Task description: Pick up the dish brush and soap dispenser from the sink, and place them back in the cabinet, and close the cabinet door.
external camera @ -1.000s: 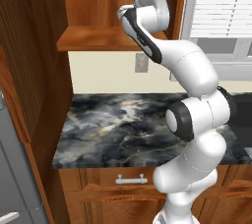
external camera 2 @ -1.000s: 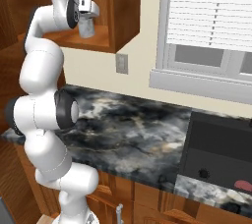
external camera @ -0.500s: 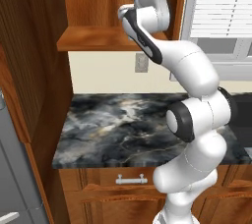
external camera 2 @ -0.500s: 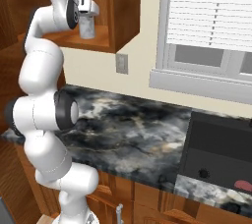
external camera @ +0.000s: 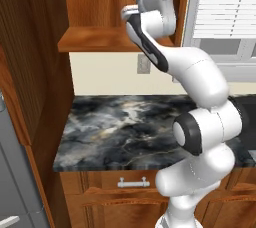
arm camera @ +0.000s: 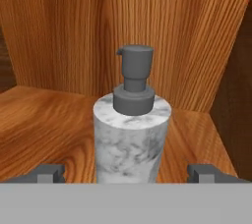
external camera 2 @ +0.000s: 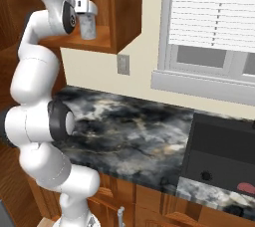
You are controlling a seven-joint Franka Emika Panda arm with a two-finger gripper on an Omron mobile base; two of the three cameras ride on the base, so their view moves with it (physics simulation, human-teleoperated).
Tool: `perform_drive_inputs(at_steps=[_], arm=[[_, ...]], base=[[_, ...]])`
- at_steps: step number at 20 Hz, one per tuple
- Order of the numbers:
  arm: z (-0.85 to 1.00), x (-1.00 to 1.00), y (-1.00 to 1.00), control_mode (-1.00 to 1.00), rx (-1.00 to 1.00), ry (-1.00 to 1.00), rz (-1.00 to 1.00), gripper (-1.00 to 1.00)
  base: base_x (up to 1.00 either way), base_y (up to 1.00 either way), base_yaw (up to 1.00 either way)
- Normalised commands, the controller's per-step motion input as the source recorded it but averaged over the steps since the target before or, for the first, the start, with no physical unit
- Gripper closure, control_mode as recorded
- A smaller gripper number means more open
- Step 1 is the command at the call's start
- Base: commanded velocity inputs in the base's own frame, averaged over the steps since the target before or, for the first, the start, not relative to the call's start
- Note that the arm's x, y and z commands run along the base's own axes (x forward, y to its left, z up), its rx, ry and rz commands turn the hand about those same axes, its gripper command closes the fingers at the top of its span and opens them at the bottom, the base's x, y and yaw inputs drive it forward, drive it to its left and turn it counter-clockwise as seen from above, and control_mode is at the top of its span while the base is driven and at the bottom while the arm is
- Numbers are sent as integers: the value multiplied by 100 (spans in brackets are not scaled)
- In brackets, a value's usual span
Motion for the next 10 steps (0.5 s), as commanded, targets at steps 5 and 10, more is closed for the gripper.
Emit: perform_drive_inputs(at_steps=[5,10], arm=[[0,-44,-17,-100,0,-2,0,-100],[0,-54,-18,-100,0,0,0,-100]], base=[[0,0,0],[0,0,0]])
